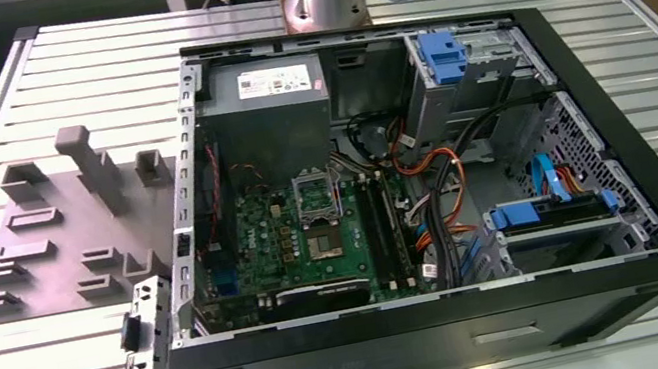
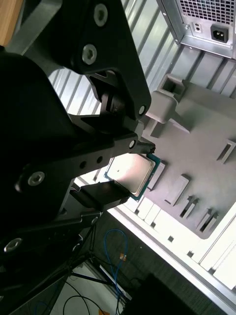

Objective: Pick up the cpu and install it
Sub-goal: 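Pick up the cpu and move it towards the insertion slot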

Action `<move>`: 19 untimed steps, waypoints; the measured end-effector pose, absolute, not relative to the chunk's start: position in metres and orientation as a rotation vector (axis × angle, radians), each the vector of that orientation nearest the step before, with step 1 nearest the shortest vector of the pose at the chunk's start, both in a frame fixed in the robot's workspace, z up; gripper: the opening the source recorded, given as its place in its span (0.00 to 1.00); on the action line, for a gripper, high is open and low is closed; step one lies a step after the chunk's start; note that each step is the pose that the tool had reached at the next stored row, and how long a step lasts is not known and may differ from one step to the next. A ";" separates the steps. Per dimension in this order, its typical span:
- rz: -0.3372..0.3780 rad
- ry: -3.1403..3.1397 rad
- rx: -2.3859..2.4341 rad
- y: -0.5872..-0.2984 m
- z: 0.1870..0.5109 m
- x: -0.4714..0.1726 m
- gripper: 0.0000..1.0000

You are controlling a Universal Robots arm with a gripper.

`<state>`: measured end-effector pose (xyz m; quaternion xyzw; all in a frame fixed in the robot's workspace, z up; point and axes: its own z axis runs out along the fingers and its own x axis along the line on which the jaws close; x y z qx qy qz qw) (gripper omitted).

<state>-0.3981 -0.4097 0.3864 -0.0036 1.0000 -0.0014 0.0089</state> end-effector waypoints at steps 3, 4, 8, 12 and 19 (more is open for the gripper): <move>-0.004 3.124 -0.011 -0.410 0.386 -0.397 0.47; -0.004 3.124 -0.011 -0.410 0.386 -0.397 0.47; -0.004 3.124 -0.011 -0.410 0.386 -0.396 0.47; -0.005 3.124 -0.011 -0.410 0.386 -0.395 0.47; -0.004 3.124 -0.011 -0.410 0.386 -0.394 0.47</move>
